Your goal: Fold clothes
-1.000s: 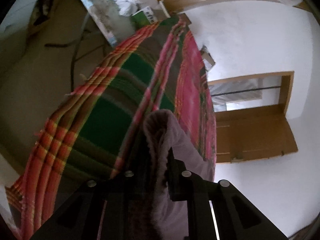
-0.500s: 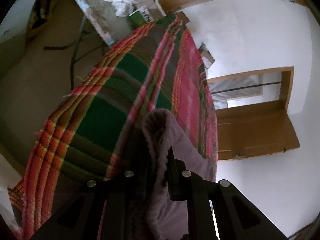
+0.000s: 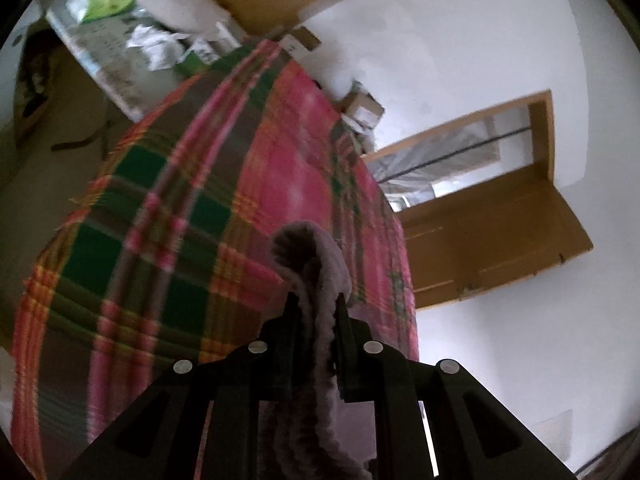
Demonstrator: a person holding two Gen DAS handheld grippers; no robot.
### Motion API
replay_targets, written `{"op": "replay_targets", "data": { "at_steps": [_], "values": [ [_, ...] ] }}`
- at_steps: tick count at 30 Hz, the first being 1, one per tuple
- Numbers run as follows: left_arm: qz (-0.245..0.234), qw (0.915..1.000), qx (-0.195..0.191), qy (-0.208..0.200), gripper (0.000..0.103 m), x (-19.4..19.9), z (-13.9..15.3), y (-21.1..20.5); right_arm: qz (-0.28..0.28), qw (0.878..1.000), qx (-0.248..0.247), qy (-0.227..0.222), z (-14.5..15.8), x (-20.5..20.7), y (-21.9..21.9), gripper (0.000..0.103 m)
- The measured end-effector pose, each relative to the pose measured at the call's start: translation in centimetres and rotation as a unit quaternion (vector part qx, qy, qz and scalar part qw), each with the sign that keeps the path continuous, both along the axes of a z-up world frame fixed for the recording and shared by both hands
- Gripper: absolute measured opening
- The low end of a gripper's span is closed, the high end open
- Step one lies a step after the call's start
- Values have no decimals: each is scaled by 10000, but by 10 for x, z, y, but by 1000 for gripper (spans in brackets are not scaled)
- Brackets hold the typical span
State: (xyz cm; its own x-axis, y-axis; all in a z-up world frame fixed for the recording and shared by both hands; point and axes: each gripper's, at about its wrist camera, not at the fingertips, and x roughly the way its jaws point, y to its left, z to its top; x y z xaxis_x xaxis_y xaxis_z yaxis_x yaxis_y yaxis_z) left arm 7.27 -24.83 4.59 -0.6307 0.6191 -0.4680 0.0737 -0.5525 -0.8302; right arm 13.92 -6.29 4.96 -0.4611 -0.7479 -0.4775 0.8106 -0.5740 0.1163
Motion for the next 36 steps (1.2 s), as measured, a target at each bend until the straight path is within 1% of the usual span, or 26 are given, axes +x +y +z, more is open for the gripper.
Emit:
{"op": "replay_targets", "data": {
  "at_steps": [6,9,11,15,24,29,36],
  "values": [
    [-339,9993,-109,122,15,-11,20,32,-234,9995,-218,31,10,4,19,9],
    [-478,9986,-170,162,15,-16,27,49,-344,9989,-317,-22,19,17,37,9],
    [-590,9978,-216,186,15,-20,32,61,-433,9985,-345,-3,22,13,47,9],
    [-751,9968,-211,173,15,-28,35,81,-617,9973,-401,35,25,4,64,9],
    [-1065,9938,-166,253,15,-37,46,117,-953,9940,-503,200,33,12,99,9],
    [-1272,9913,-247,219,15,-45,48,137,-1116,9920,-562,181,33,14,117,9],
    [-1506,9883,-223,118,16,-56,43,164,-1411,9880,-629,65,31,14,142,9]
  ]
}}
